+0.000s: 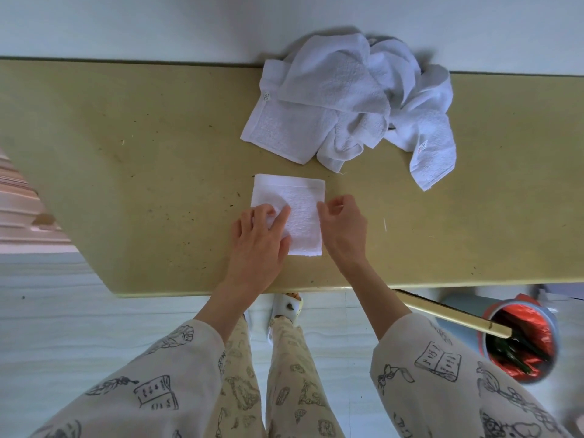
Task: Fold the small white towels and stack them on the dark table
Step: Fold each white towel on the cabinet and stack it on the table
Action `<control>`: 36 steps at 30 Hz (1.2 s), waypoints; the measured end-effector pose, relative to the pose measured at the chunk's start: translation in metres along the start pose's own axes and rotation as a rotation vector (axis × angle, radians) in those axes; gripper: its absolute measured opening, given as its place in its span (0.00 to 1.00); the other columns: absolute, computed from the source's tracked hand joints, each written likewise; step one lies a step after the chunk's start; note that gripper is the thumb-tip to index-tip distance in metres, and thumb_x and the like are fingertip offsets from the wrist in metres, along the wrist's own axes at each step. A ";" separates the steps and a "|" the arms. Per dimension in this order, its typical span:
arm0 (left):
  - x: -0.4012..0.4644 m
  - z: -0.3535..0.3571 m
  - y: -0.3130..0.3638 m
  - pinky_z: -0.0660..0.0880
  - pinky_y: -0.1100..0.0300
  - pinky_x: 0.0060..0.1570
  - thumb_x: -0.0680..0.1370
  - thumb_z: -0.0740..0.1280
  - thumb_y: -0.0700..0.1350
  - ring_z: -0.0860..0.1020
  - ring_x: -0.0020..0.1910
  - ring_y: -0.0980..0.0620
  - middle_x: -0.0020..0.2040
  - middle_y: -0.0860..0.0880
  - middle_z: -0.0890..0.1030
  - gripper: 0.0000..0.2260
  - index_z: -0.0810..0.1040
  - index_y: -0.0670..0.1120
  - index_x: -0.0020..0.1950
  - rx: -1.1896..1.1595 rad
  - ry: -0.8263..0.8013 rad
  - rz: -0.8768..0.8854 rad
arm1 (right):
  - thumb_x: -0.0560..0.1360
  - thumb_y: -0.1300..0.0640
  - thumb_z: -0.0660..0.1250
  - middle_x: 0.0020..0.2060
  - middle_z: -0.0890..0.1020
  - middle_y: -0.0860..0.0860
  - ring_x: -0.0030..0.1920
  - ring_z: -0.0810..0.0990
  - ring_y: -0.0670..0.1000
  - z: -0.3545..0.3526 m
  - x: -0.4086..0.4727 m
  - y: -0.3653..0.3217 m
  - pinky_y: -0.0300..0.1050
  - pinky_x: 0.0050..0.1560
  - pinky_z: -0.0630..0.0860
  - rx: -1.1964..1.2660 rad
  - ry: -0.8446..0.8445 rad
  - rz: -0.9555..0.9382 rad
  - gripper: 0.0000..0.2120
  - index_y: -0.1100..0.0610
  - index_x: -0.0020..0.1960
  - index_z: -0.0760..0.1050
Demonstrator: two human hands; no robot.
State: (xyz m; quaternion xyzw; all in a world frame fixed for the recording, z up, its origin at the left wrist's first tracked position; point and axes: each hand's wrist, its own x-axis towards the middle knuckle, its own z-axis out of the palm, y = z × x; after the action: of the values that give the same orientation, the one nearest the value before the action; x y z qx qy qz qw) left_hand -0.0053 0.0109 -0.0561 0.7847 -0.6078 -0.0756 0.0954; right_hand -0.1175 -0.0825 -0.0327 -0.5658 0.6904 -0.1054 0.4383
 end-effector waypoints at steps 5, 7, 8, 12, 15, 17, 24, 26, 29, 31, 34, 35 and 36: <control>-0.001 -0.001 -0.001 0.73 0.51 0.46 0.72 0.65 0.49 0.66 0.50 0.48 0.54 0.45 0.75 0.20 0.73 0.47 0.63 -0.035 -0.025 0.002 | 0.76 0.56 0.54 0.61 0.76 0.59 0.62 0.75 0.60 0.022 -0.018 0.021 0.55 0.61 0.72 -0.528 0.246 -0.667 0.19 0.62 0.62 0.73; -0.004 -0.005 -0.005 0.72 0.49 0.52 0.73 0.60 0.48 0.66 0.54 0.48 0.58 0.44 0.73 0.21 0.71 0.46 0.66 -0.119 -0.027 0.001 | 0.77 0.55 0.51 0.68 0.70 0.60 0.70 0.68 0.59 0.033 -0.016 0.033 0.58 0.67 0.63 -0.650 0.169 -0.701 0.22 0.63 0.68 0.68; -0.008 -0.006 -0.008 0.69 0.49 0.56 0.71 0.60 0.45 0.66 0.58 0.47 0.61 0.44 0.72 0.23 0.69 0.46 0.67 -0.159 -0.024 0.002 | 0.78 0.55 0.51 0.70 0.68 0.59 0.71 0.66 0.58 0.035 -0.014 0.036 0.59 0.68 0.62 -0.673 0.148 -0.697 0.23 0.63 0.70 0.66; -0.029 -0.007 -0.026 0.58 0.50 0.67 0.68 0.57 0.40 0.58 0.72 0.45 0.71 0.43 0.63 0.32 0.59 0.43 0.73 -0.234 -0.019 -0.029 | 0.79 0.52 0.48 0.73 0.63 0.57 0.73 0.60 0.55 0.038 -0.008 0.046 0.55 0.72 0.54 -0.698 0.109 -0.698 0.25 0.61 0.73 0.60; -0.034 -0.001 -0.030 0.57 0.45 0.69 0.71 0.58 0.41 0.55 0.74 0.44 0.73 0.42 0.62 0.30 0.57 0.41 0.74 -0.241 -0.008 -0.055 | 0.80 0.51 0.46 0.73 0.62 0.57 0.74 0.58 0.54 0.039 -0.007 0.047 0.54 0.72 0.52 -0.711 0.118 -0.701 0.25 0.61 0.73 0.60; -0.030 0.004 -0.028 0.56 0.45 0.70 0.72 0.62 0.40 0.56 0.73 0.44 0.72 0.41 0.64 0.30 0.58 0.40 0.73 -0.231 0.018 -0.044 | 0.80 0.50 0.46 0.74 0.61 0.57 0.74 0.58 0.54 0.040 -0.008 0.047 0.54 0.72 0.51 -0.722 0.129 -0.695 0.26 0.61 0.74 0.59; -0.025 0.010 -0.024 0.52 0.44 0.71 0.72 0.58 0.47 0.56 0.74 0.46 0.74 0.43 0.60 0.30 0.58 0.43 0.73 -0.234 -0.022 -0.042 | 0.80 0.50 0.46 0.74 0.61 0.58 0.74 0.56 0.53 0.041 -0.008 0.048 0.53 0.73 0.50 -0.713 0.157 -0.696 0.26 0.62 0.74 0.58; -0.028 0.009 -0.023 0.51 0.45 0.72 0.73 0.57 0.47 0.55 0.74 0.46 0.74 0.43 0.60 0.28 0.58 0.43 0.73 -0.257 -0.022 -0.049 | 0.80 0.51 0.46 0.74 0.61 0.58 0.74 0.55 0.53 0.042 -0.008 0.048 0.53 0.73 0.50 -0.711 0.165 -0.697 0.26 0.62 0.74 0.58; -0.028 0.008 -0.021 0.54 0.44 0.71 0.74 0.55 0.42 0.58 0.73 0.45 0.72 0.41 0.64 0.25 0.60 0.41 0.72 -0.235 0.022 -0.078 | 0.80 0.51 0.47 0.73 0.61 0.58 0.74 0.56 0.53 0.041 -0.008 0.047 0.54 0.72 0.51 -0.709 0.172 -0.705 0.26 0.62 0.73 0.58; -0.025 0.007 -0.018 0.56 0.44 0.71 0.74 0.53 0.40 0.58 0.73 0.45 0.71 0.40 0.65 0.26 0.59 0.41 0.72 -0.203 0.028 -0.116 | 0.80 0.51 0.47 0.73 0.61 0.58 0.74 0.56 0.53 0.042 -0.008 0.047 0.53 0.72 0.51 -0.713 0.172 -0.701 0.26 0.62 0.73 0.59; -0.018 0.007 -0.012 0.57 0.42 0.70 0.72 0.50 0.41 0.59 0.73 0.43 0.71 0.39 0.64 0.27 0.58 0.43 0.73 -0.140 0.003 -0.145 | 0.80 0.50 0.46 0.74 0.61 0.58 0.74 0.56 0.53 0.042 -0.008 0.048 0.53 0.73 0.51 -0.726 0.172 -0.693 0.26 0.61 0.73 0.59; -0.016 0.008 -0.013 0.58 0.42 0.70 0.72 0.50 0.41 0.59 0.73 0.43 0.71 0.39 0.64 0.27 0.58 0.44 0.73 -0.113 -0.001 -0.144 | 0.80 0.50 0.46 0.74 0.61 0.58 0.74 0.57 0.54 0.042 -0.008 0.048 0.53 0.73 0.51 -0.727 0.170 -0.695 0.26 0.61 0.73 0.59; -0.015 0.009 -0.015 0.58 0.42 0.69 0.73 0.50 0.39 0.60 0.72 0.42 0.71 0.39 0.64 0.27 0.58 0.45 0.73 -0.086 -0.001 -0.142 | 0.80 0.50 0.46 0.74 0.61 0.58 0.74 0.57 0.54 0.042 -0.008 0.048 0.53 0.72 0.51 -0.726 0.169 -0.697 0.26 0.61 0.73 0.59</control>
State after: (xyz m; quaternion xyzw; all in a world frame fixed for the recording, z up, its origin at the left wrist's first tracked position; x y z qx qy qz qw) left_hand 0.0025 0.0284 -0.0686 0.8209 -0.5470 -0.1085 0.1229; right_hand -0.1205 -0.0450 -0.0847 -0.8678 0.4858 -0.0440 0.0947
